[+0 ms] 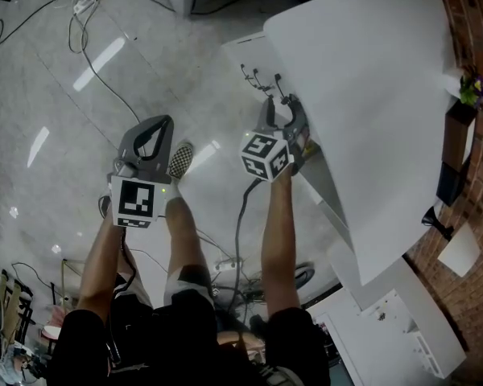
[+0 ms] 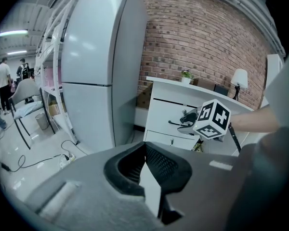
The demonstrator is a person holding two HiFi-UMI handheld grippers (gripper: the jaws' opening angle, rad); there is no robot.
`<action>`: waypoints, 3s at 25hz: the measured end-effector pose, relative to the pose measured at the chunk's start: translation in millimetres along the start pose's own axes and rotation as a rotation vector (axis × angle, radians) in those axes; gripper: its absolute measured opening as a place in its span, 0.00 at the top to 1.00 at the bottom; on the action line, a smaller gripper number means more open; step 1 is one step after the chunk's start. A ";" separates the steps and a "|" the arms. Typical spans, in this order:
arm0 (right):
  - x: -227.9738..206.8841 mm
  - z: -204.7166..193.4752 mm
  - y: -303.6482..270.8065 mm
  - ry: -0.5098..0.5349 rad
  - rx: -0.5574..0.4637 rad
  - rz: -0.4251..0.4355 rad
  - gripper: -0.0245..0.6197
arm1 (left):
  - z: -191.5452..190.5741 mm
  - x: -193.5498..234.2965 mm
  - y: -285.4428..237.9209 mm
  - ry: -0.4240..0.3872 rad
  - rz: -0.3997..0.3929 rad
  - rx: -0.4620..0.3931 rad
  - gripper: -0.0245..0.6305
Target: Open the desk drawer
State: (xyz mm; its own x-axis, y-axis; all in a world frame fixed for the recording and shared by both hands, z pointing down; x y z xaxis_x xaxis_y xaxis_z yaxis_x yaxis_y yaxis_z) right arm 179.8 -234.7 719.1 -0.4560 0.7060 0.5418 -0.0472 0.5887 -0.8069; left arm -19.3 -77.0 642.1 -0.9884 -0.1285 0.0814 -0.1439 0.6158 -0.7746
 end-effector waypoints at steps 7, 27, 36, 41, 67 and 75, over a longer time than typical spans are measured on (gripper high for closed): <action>6.3 0.9 -10.6 0.074 0.050 -0.003 0.69 | -5.8 6.5 3.0 0.013 0.013 0.006 0.95; 3.5 0.0 -21.3 0.228 0.115 -0.135 0.93 | -20.5 23.6 10.4 0.030 0.019 0.022 0.95; 3.2 -0.4 -19.5 0.206 0.143 -0.137 0.93 | -28.2 30.8 19.3 0.030 0.019 0.022 0.95; 10.4 -0.3 -14.4 0.198 0.153 -0.137 0.93 | -31.4 36.9 25.0 0.030 0.018 0.019 0.95; 101.0 -8.7 53.0 0.176 0.169 -0.090 0.93 | -59.5 41.7 71.3 -0.118 -0.073 0.022 0.95; 115.6 -11.0 65.6 0.166 0.179 -0.104 0.93 | -72.8 46.7 79.9 -0.142 -0.092 0.024 0.95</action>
State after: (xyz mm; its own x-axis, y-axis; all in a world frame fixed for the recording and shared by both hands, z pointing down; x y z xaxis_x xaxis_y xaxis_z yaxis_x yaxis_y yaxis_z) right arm 133.7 -110.1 731.4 -0.2896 0.7090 0.6430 -0.2488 0.5929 -0.7659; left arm -80.5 22.8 629.7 -0.9540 -0.2929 0.0643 -0.2301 0.5777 -0.7831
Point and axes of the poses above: the fingertips, and each gripper's own axes: y backward along the fingers, x to its left, z out of its top, the point moved 3 cm from there along y, backward along the fingers, and after that the axes turned 15 degrees about x, right-handed, at the moved point
